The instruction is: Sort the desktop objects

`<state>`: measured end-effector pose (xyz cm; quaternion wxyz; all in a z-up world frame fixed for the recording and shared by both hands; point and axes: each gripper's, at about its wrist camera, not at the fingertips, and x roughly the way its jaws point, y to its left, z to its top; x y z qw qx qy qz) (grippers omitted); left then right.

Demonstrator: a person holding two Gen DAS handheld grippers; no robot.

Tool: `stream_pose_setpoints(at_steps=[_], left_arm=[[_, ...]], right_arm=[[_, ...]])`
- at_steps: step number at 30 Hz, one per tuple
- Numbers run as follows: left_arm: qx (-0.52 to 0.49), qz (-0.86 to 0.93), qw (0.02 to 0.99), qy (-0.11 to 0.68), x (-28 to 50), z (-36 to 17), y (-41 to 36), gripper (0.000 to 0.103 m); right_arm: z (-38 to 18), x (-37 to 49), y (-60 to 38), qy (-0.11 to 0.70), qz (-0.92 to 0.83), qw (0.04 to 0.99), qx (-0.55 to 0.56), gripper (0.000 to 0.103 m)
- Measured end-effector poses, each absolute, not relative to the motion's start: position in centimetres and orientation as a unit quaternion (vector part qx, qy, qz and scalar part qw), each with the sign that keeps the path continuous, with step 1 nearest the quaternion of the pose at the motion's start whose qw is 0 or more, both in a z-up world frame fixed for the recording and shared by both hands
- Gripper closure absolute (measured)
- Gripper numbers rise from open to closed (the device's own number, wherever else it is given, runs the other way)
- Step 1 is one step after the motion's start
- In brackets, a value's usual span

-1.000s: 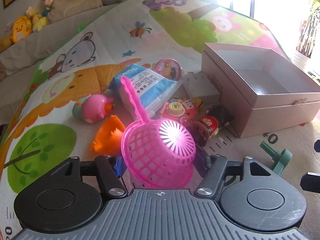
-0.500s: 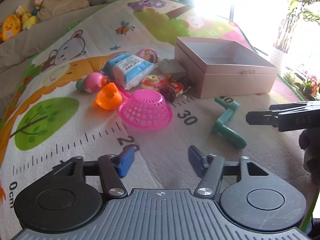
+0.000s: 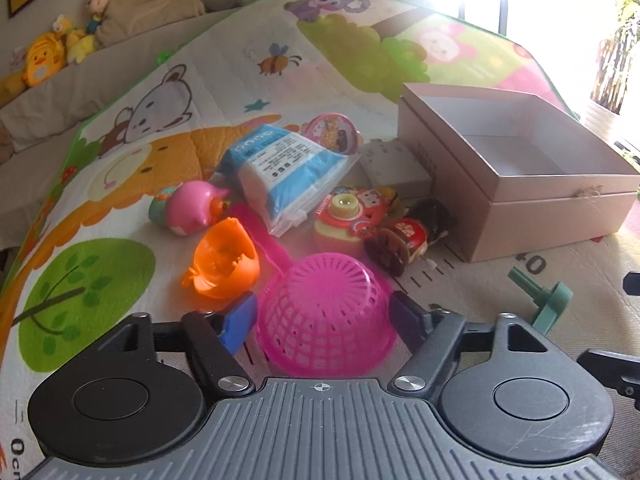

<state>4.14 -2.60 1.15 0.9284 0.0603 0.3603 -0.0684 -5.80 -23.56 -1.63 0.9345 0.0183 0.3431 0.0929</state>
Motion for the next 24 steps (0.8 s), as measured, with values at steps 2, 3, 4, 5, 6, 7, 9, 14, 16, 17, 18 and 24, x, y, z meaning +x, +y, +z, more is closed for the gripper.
stream_pose_setpoints(at_steps=[2,3,4,5,6,7,9,14,16,17,18,24], left_arm=[[0.059,-0.076,0.928,0.360,3.5,1.3,-1.8,0.032],[0.061,-0.080,0.928,0.360,2.9,1.3,-1.4,0.033],[0.062,-0.084,0.927,0.361,2.3,1.3,-1.0,0.033],[0.062,-0.090,0.926,0.362,1.6,1.4,-0.7,0.033],[0.062,-0.102,0.924,0.362,0.6,1.4,-0.4,0.033],[0.064,-0.118,0.922,0.362,-0.2,1.5,-0.2,0.033],[0.068,-0.145,0.919,0.361,-1.7,1.6,-0.1,0.032],[0.076,-0.137,0.923,0.352,-3.5,1.6,-0.1,0.011],[0.072,-0.129,0.925,0.349,-3.7,1.8,0.3,0.009],[0.066,-0.129,0.925,0.351,-3.7,1.9,0.5,0.008],[0.060,-0.130,0.925,0.352,-3.6,2.0,0.7,0.007],[0.051,-0.141,0.922,0.358,-3.4,2.0,0.5,0.004]], right_arm=[[-0.5,-5.9,-24.0,0.323,0.092,0.942,-0.003,0.000],[0.2,-5.8,-24.6,0.308,0.079,0.948,-0.006,0.000],[1.0,-5.5,-25.5,0.296,0.063,0.953,-0.003,0.000],[1.8,-5.0,-26.6,0.284,0.044,0.958,0.007,0.000],[2.5,-4.5,-27.7,0.272,0.021,0.962,0.019,0.000],[3.1,-3.8,-28.8,0.262,-0.004,0.965,0.031,0.000],[3.7,-1.9,-30.5,0.263,-0.031,0.964,0.035,0.000],[2.8,4.3,-32.3,0.319,-0.017,0.946,0.059,0.000],[2.4,5.8,-31.4,0.328,0.004,0.943,0.055,0.000],[2.3,6.3,-30.6,0.325,0.000,0.945,0.040,0.000],[2.2,6.6,-29.9,0.322,0.003,0.946,0.027,0.000],[3.3,4.3,-26.5,0.277,0.049,0.960,-0.012,0.003]])
